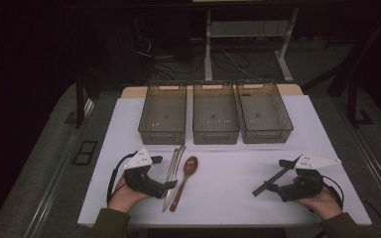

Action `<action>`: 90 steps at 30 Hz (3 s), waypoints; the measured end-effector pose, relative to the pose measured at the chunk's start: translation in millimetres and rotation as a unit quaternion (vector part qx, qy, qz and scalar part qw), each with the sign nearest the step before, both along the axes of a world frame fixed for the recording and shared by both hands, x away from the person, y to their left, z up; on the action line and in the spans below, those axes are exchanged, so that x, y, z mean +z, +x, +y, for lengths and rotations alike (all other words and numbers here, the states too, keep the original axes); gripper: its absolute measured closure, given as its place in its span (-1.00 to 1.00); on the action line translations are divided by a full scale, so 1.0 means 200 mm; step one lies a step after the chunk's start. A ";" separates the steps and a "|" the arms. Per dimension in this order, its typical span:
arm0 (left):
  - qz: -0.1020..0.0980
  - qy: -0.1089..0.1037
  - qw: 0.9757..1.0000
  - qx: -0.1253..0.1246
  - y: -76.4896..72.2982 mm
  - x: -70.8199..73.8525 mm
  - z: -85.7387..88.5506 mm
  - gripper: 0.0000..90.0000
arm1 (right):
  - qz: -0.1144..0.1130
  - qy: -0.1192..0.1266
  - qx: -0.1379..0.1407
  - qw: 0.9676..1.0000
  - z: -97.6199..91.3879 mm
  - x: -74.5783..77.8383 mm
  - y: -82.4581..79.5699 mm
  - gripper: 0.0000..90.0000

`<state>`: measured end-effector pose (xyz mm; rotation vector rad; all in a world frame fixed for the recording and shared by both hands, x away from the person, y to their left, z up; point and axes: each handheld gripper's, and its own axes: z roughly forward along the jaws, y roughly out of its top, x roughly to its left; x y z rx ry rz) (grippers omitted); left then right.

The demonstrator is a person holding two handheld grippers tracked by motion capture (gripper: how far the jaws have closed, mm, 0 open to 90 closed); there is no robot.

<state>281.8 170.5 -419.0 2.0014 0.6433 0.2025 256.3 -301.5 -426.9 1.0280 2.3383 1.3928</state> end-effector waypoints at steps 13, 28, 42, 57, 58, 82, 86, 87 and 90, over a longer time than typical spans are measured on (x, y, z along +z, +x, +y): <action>0.000 -0.006 1.000 0.002 0.00 0.01 0.01 -1.00 | 0.001 -0.002 -0.003 1.000 -0.01 0.00 0.00 -0.98; -0.005 -0.004 1.000 0.000 -0.02 0.01 0.00 -1.00 | 0.019 -0.017 0.012 1.000 -0.03 0.02 -0.01 -0.90; -0.002 -0.001 1.000 -0.001 -0.02 0.00 -0.01 -1.00 | 0.038 -0.044 0.061 0.996 0.01 0.00 -0.03 -0.06; -0.003 0.003 1.000 -0.002 -0.02 0.00 -0.01 -1.00 | 0.075 -0.075 0.121 0.987 0.08 -0.06 -0.03 0.81; -0.002 0.003 1.000 -0.001 -0.02 0.00 -0.01 -1.00 | 0.077 -0.077 0.123 0.986 0.08 -0.06 -0.03 0.85; -0.002 0.000 1.000 0.002 -0.02 0.00 -0.01 -1.00 | 0.079 -0.106 0.150 0.980 0.15 -0.10 -0.02 0.97; -0.003 0.000 1.000 0.002 -0.02 0.00 -0.01 -1.00 | 0.078 -0.108 0.151 0.979 0.17 -0.10 -0.01 0.97; -0.003 0.000 1.000 0.002 -0.02 0.00 -0.01 -1.00 | 0.078 -0.109 0.152 0.979 0.17 -0.10 -0.01 0.97; -0.003 -0.001 1.000 0.003 -0.02 0.00 -0.01 -1.00 | 0.077 -0.108 0.151 0.980 0.17 -0.10 0.00 0.97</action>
